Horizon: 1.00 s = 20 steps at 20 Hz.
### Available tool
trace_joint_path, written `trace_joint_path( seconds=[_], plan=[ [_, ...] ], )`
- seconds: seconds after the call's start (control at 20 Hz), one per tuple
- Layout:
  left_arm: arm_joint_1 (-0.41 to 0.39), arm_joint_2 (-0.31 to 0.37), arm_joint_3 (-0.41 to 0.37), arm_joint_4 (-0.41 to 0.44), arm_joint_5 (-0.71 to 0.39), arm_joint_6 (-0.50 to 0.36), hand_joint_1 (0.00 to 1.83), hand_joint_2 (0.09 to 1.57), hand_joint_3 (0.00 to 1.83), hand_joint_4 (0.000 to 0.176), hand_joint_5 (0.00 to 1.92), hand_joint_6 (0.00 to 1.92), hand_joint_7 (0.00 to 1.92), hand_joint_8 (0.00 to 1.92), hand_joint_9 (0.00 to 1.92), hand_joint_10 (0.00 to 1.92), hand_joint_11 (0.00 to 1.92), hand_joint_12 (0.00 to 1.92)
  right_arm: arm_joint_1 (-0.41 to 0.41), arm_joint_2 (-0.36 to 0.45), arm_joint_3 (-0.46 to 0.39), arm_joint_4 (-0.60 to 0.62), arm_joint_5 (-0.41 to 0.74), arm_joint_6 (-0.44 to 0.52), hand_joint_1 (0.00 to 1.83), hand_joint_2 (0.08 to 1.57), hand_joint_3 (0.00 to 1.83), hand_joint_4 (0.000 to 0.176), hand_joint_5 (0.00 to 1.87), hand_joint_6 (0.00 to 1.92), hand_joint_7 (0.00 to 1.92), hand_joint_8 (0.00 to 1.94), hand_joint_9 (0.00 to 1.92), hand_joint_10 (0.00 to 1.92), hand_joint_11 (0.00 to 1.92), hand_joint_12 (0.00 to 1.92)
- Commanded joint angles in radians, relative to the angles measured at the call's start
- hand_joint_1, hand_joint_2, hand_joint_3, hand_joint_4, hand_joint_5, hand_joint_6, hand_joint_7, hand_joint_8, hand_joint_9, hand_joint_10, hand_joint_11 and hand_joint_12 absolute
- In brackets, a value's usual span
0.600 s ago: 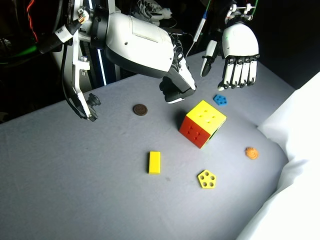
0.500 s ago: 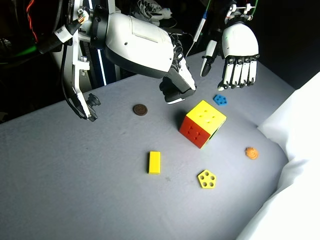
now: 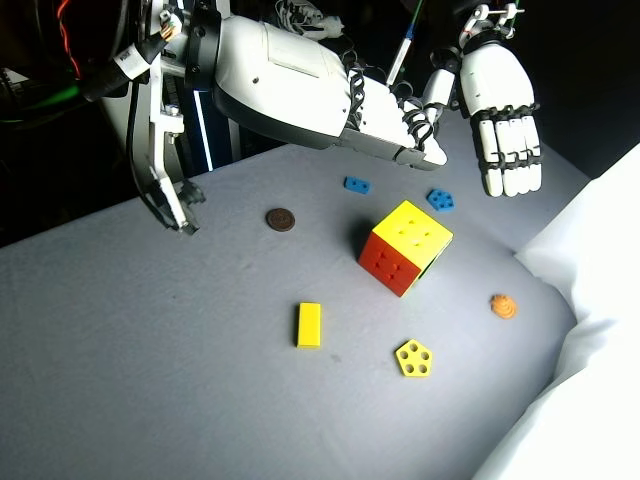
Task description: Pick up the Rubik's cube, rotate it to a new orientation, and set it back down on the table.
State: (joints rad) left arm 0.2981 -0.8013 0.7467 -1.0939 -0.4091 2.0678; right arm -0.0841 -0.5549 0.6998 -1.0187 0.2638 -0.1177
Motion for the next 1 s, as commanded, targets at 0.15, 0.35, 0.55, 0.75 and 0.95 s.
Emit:
trace_joint_path(
  seconds=[0.15,0.35,0.55,0.75,0.95],
  plan=[
    [0.0,-0.078,0.006,0.003,-0.18,0.001,0.0,1.27,0.0,0.01,0.0,0.0,0.06,0.0,0.05,0.0,0.0,0.23,-0.016,-0.004,-0.017,0.246,0.057,-0.196,0.0,1.27,0.02,0.0,0.0,0.0,0.03,0.01,0.02,0.01,0.0,0.0],
    [0.015,-0.134,0.004,-0.097,-0.231,0.072,0.22,1.21,0.0,0.011,0.0,0.0,0.06,0.0,0.05,0.0,0.0,0.25,-0.029,-0.005,-0.02,0.307,0.046,-0.256,0.0,1.27,0.01,0.0,0.0,0.0,0.04,0.01,0.04,0.01,0.02,0.01],
    [0.026,-0.181,0.013,-0.145,-0.288,0.111,0.79,1.02,0.0,0.003,0.0,0.0,0.01,0.0,0.03,0.0,0.0,0.31,-0.09,-0.038,0.01,0.316,-0.028,-0.235,0.0,1.26,0.01,0.0,0.0,0.0,0.05,0.01,0.04,0.01,0.02,0.02],
    [0.023,-0.223,0.031,-0.185,-0.312,0.138,1.0,1.0,0.0,0.018,0.0,0.0,0.0,0.0,0.0,0.0,0.0,0.06,-0.125,-0.072,0.042,0.422,0.018,-0.283,0.0,1.27,0.01,0.0,0.0,0.0,0.03,0.0,0.02,0.0,0.0,0.01],
    [0.006,-0.259,0.048,-0.276,-0.336,0.194,0.98,1.09,0.02,0.0,0.0,0.0,0.0,0.0,0.0,0.0,0.0,0.02,-0.212,-0.106,0.067,0.704,0.19,-0.551,0.0,1.26,0.0,0.0,0.0,0.0,0.04,0.0,0.03,0.0,0.0,0.0]
  ],
)
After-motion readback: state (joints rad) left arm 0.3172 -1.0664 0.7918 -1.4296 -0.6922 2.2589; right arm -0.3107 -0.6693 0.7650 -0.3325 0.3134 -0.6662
